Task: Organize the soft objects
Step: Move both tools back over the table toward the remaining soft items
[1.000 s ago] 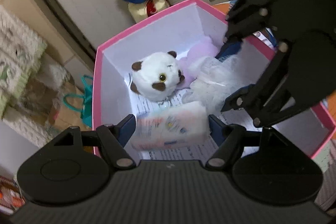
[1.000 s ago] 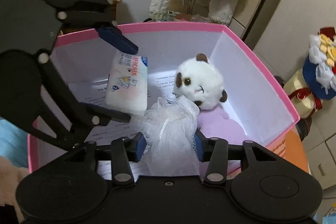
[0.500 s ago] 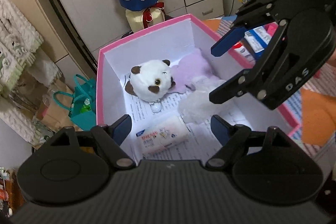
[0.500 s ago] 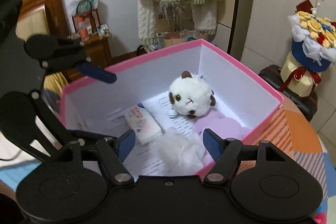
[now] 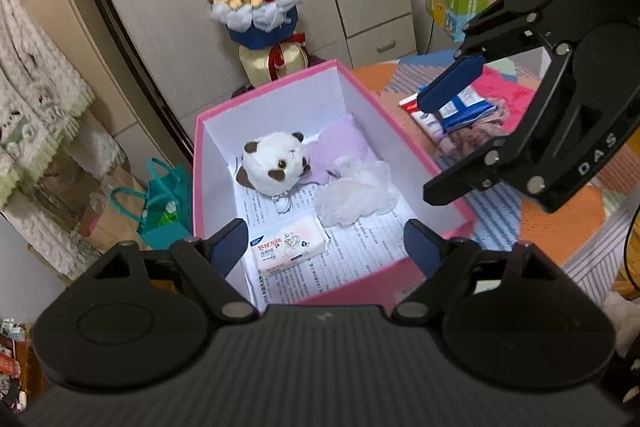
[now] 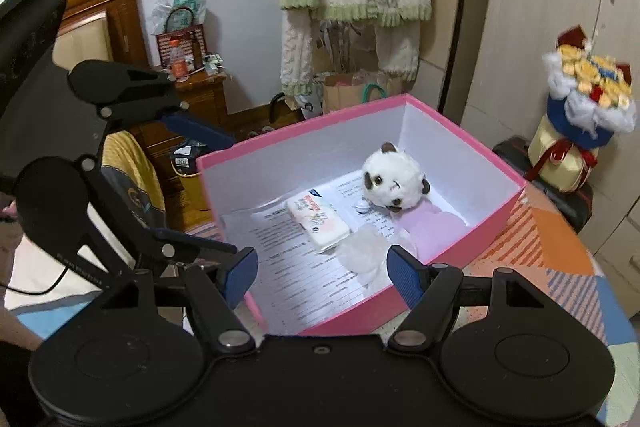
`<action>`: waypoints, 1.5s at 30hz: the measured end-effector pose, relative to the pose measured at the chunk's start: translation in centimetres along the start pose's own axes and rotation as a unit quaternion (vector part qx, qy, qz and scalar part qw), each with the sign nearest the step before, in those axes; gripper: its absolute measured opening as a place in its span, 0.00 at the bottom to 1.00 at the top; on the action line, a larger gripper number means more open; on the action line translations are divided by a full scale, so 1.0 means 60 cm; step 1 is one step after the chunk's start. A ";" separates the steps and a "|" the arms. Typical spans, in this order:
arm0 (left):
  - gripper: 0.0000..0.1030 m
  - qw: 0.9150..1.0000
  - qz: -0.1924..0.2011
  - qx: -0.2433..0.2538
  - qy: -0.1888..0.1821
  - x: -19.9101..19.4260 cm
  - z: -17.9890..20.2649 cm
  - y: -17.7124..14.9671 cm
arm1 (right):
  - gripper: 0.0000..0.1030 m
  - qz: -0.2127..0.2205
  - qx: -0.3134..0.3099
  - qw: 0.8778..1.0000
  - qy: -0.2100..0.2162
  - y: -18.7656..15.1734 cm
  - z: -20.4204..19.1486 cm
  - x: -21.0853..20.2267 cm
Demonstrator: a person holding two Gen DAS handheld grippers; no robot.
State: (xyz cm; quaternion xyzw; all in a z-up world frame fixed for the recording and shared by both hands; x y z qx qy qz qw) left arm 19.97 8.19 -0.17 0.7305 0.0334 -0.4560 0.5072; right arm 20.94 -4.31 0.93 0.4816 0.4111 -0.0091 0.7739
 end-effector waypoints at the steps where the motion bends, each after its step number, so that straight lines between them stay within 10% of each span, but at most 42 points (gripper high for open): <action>1: 0.84 1.000 0.003 0.003 0.002 -0.008 0.007 0.000 | 0.76 0.005 -0.002 1.000 -0.003 -0.001 -0.004 -0.012; 20: 0.93 0.996 0.030 0.054 -0.067 -0.079 0.186 -0.033 | 0.84 0.035 0.058 0.991 -0.114 -0.191 -0.002 -0.180; 33: 0.93 0.985 0.032 0.033 -0.167 0.020 0.276 -0.006 | 0.84 0.032 0.114 0.980 -0.158 -0.330 0.052 -0.179; 45: 0.92 0.986 0.060 -0.013 -0.158 0.153 0.272 0.027 | 0.84 0.030 0.125 0.979 -0.156 -0.370 0.120 -0.118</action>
Point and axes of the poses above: each gripper's, at about its wrist camera, not at the fingertips, and x roughly the way its jaws point, z to its right, y to its top, the point moved 5 cm from there along x, roughly the way its jaws point, and after that the axes turned 15 degrees about -y, right-handed, at the moved point
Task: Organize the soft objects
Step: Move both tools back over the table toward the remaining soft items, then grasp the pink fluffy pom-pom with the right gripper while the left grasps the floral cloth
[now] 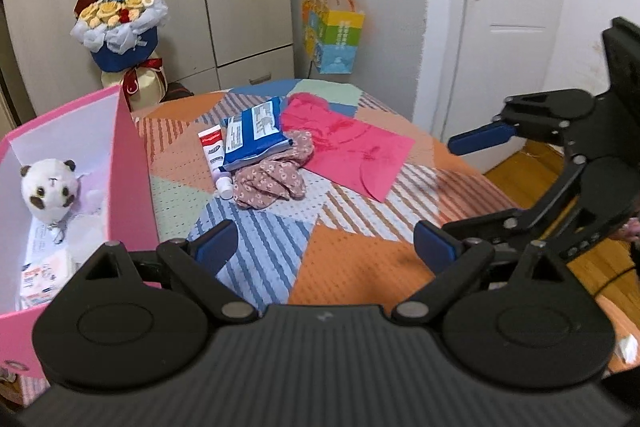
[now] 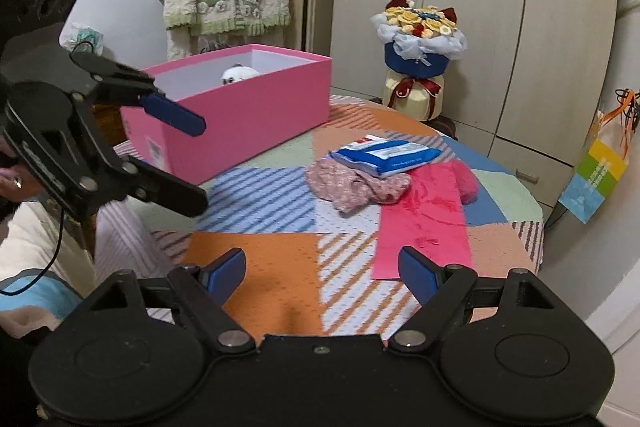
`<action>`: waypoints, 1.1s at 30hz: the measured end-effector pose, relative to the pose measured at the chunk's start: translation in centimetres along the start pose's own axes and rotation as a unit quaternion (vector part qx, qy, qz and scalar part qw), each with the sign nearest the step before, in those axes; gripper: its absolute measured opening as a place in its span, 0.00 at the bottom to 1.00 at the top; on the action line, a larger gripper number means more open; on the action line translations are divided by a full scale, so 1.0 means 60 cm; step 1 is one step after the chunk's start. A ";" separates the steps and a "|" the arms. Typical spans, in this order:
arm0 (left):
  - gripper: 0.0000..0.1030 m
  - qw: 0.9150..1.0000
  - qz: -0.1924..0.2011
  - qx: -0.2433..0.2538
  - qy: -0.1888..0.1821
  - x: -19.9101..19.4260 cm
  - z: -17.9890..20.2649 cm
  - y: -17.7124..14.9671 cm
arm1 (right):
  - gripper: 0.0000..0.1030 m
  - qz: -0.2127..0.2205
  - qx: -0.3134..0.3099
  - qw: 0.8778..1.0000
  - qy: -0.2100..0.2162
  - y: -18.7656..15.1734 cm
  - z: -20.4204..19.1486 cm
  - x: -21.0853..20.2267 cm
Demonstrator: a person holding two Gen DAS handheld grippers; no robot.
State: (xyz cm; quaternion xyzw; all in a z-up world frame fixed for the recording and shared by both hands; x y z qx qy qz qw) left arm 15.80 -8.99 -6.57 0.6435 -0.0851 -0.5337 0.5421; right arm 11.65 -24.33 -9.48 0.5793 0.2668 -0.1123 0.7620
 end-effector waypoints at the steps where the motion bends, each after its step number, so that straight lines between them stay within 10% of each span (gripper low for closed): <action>1: 0.92 1.000 0.002 -0.007 0.000 0.012 -0.007 0.002 | 0.84 0.000 0.005 1.000 0.001 0.001 0.006 0.007; 16: 0.88 0.992 0.059 -0.085 0.073 0.173 -0.107 0.041 | 0.84 -0.009 0.131 0.991 -0.016 0.042 0.172 0.175; 23: 0.53 0.991 0.046 -0.088 0.088 0.214 -0.125 0.040 | 0.67 -0.025 0.173 0.984 -0.022 0.076 0.238 0.270; 33: 0.55 0.989 0.036 -0.113 0.087 0.239 -0.140 0.036 | 0.61 -0.070 0.199 0.977 0.007 0.088 0.248 0.384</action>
Point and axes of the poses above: each gripper's, at about its wrist camera, not at the fingertips, and x roughly the way its jaws point, z to its right, y to its top, the point moved 5 cm from there along x, roughly the way its jaws point, and after that the axes turned 15 degrees about -y, right-handed, at the moved point
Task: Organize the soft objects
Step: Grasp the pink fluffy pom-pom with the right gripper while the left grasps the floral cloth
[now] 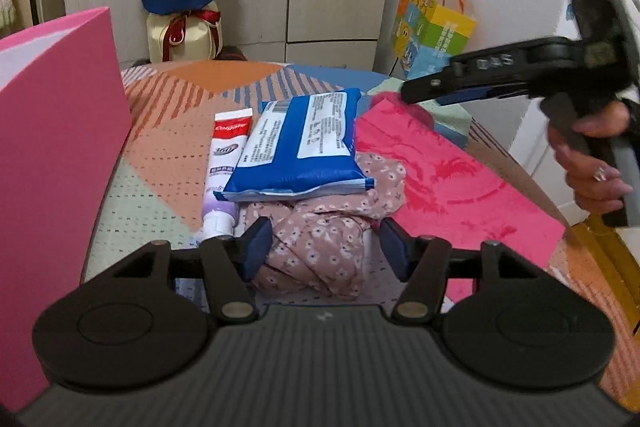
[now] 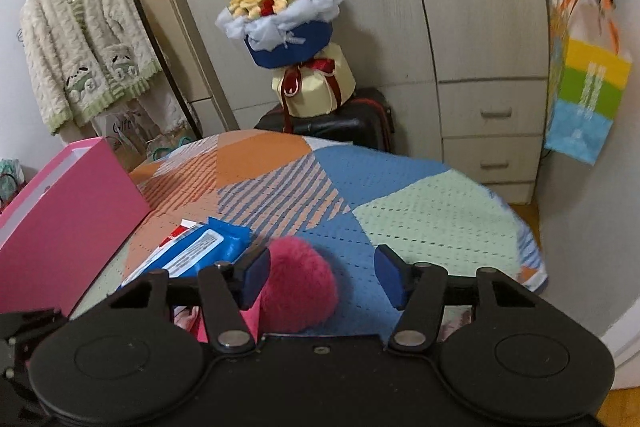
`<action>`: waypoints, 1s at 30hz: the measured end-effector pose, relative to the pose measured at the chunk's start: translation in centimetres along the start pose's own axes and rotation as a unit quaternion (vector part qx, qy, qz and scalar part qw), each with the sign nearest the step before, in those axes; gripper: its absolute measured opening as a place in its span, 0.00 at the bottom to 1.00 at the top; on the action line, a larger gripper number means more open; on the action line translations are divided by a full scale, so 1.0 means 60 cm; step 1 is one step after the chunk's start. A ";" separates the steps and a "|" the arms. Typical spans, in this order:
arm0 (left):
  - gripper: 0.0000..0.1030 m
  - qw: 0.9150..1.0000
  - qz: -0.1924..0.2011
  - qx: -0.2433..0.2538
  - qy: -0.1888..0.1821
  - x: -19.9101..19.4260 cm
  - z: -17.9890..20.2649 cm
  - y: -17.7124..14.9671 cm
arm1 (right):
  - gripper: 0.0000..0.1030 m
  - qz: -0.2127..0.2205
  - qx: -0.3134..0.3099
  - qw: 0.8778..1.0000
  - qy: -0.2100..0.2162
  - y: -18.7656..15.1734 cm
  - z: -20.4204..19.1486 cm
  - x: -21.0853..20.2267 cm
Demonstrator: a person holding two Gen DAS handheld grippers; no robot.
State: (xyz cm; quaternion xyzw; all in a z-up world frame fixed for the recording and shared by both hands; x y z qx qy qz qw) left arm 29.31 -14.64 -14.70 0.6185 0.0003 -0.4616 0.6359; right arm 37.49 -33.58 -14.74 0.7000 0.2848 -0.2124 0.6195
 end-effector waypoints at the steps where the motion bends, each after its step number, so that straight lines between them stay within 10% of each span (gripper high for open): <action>1: 0.55 1.000 -0.002 0.007 0.006 0.001 0.003 -0.001 | 0.61 -0.005 0.003 1.000 0.003 -0.002 0.001 0.005; 12: 0.59 0.999 0.003 -0.017 0.037 0.011 0.004 -0.001 | 0.62 -0.017 0.027 0.998 0.051 -0.027 0.007 0.019; 16: 0.33 0.998 0.015 -0.014 0.062 0.007 0.000 -0.004 | 0.38 -0.009 0.008 0.998 0.068 -0.034 -0.010 0.008; 30: 0.14 0.997 0.046 -0.008 0.067 -0.018 0.003 -0.010 | 0.28 0.069 -0.048 0.995 -0.054 -0.036 -0.021 -0.075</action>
Point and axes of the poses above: each gripper's, at about its wrist camera, not at the fingertips, and x roughly the way its jaws point, z to its right, y to its top, the point moved 5 cm from there along x, roughly the way its jaws point, and after that the axes turned 15 degrees about -y, right-handed, at the moved point
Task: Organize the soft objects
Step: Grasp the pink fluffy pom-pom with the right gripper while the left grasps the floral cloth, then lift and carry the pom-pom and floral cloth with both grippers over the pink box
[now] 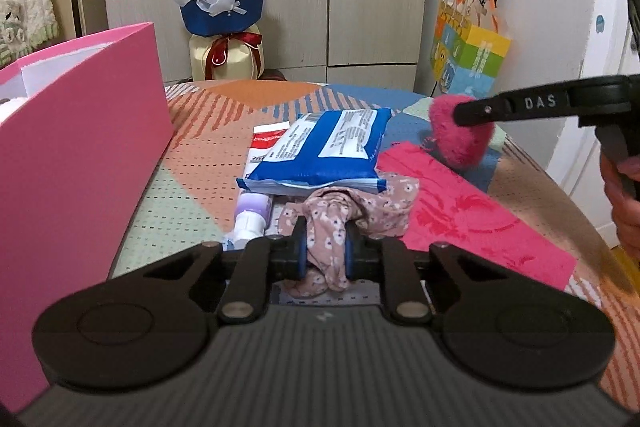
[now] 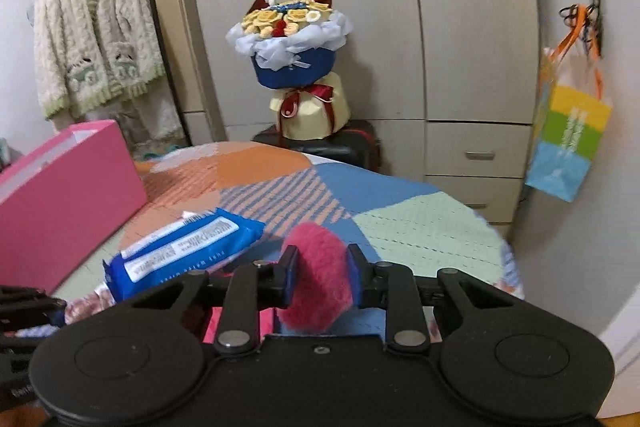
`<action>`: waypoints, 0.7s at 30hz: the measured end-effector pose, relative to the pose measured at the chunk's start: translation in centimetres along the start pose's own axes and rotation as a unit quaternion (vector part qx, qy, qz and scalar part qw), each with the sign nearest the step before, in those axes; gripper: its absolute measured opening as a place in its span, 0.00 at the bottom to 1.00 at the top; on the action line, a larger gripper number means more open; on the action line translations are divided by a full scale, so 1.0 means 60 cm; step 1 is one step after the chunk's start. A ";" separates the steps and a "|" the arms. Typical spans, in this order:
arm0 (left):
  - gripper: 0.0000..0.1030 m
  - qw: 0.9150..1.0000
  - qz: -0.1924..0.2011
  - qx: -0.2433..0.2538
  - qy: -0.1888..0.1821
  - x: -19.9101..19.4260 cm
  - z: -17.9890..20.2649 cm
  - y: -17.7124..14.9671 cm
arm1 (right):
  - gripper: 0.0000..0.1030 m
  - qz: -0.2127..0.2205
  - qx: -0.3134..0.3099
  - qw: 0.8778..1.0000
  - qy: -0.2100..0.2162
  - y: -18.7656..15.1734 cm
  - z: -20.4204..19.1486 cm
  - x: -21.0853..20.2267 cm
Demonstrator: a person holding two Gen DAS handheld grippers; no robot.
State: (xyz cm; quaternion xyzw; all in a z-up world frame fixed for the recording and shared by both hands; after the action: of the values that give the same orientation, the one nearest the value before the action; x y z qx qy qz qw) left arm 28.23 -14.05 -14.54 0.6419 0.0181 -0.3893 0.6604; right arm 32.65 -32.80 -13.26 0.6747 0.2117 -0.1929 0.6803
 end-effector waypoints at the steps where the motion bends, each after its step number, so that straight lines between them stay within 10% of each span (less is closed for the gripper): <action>1: 0.14 1.000 0.001 0.001 0.000 -0.002 0.001 0.000 | 0.28 0.001 0.001 1.000 -0.004 -0.002 0.002 -0.004; 21: 0.14 0.999 -0.015 -0.023 -0.044 -0.033 0.004 -0.019 | 0.43 -0.074 0.054 0.995 0.032 -0.043 0.022 -0.007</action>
State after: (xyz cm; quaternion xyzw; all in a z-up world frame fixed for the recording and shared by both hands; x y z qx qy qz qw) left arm 26.11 -13.14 -14.43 0.6086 0.0078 -0.4268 0.6689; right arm 30.92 -34.15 -15.17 0.6984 0.2718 -0.2324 0.6200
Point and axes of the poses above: each gripper's, at about its wrist camera, not at the fingertips, and x roughly the way its jaws point, z to its right, y to its top, the point moved 5 cm from there along x, roughly the way its jaws point, and after that the axes turned 15 degrees about -y, right-handed, at the moved point
